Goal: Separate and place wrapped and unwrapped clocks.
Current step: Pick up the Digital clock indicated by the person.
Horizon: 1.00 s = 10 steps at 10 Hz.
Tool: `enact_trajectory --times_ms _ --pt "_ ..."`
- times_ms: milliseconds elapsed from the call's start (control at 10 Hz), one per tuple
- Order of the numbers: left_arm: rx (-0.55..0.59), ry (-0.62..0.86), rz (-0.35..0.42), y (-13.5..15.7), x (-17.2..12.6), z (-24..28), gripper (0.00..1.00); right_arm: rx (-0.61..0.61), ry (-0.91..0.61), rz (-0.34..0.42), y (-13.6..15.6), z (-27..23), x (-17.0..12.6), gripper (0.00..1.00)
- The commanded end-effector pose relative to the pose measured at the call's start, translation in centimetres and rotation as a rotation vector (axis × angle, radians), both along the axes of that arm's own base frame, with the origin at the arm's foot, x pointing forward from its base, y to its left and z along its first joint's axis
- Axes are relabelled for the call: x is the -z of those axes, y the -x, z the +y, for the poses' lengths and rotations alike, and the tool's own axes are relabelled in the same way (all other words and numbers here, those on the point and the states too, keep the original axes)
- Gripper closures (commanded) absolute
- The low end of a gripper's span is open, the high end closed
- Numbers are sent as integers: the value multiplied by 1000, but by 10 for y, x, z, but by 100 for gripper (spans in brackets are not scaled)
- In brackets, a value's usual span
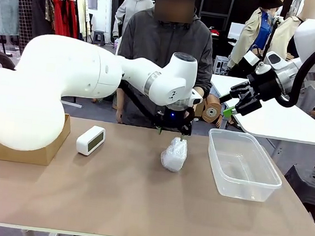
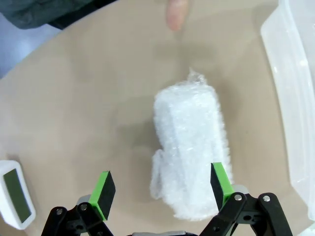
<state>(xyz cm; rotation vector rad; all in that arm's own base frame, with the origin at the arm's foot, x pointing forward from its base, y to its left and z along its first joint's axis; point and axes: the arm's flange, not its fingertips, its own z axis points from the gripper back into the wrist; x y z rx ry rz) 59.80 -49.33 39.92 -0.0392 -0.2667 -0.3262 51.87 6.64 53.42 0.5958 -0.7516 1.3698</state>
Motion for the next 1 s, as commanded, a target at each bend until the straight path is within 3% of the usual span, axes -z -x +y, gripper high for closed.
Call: enact_trajectory --times_ms 0,300,900 --pt "-1 73 39 -8 1 -7 0 -3 2 -1 0 0 -2 0" --pt "18 100 95 -1 19 -17 0 -3 2 -1 0 0 -2 0" --pt "70 56 110 3 56 -25 0 -3 2 -1 0 0 -2 0"
